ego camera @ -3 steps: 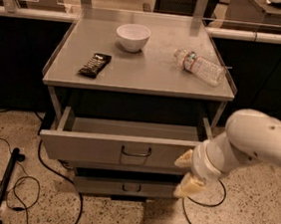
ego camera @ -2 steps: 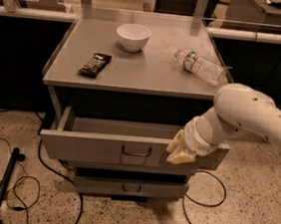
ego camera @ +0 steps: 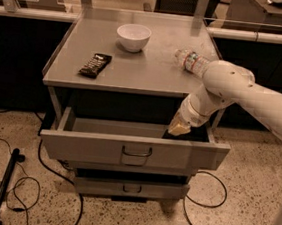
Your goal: Close top drawer
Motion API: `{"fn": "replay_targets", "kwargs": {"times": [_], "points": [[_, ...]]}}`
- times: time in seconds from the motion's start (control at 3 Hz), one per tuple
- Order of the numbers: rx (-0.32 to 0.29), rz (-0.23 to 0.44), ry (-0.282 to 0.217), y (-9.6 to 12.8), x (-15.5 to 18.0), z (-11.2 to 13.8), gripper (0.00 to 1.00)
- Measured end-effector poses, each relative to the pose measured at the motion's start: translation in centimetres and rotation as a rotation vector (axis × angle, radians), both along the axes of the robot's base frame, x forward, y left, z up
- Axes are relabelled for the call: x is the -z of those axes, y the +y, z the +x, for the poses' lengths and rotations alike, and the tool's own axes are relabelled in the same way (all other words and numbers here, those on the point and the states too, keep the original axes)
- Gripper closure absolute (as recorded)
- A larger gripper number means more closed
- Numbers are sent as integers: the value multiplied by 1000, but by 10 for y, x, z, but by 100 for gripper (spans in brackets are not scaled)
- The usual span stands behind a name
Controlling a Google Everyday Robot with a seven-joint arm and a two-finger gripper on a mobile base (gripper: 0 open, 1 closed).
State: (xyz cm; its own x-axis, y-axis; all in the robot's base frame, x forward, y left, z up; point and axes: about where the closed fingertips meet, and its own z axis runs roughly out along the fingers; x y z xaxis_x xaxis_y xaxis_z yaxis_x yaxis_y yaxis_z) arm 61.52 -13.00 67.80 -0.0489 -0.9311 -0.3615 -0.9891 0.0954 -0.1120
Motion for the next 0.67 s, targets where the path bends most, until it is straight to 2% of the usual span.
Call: {"fn": "replay_targets", "kwargs": {"times": [0.33, 0.67], "points": [[17, 2, 4, -4, 8, 14, 86], [15, 3, 5, -4, 8, 13, 62]]}}
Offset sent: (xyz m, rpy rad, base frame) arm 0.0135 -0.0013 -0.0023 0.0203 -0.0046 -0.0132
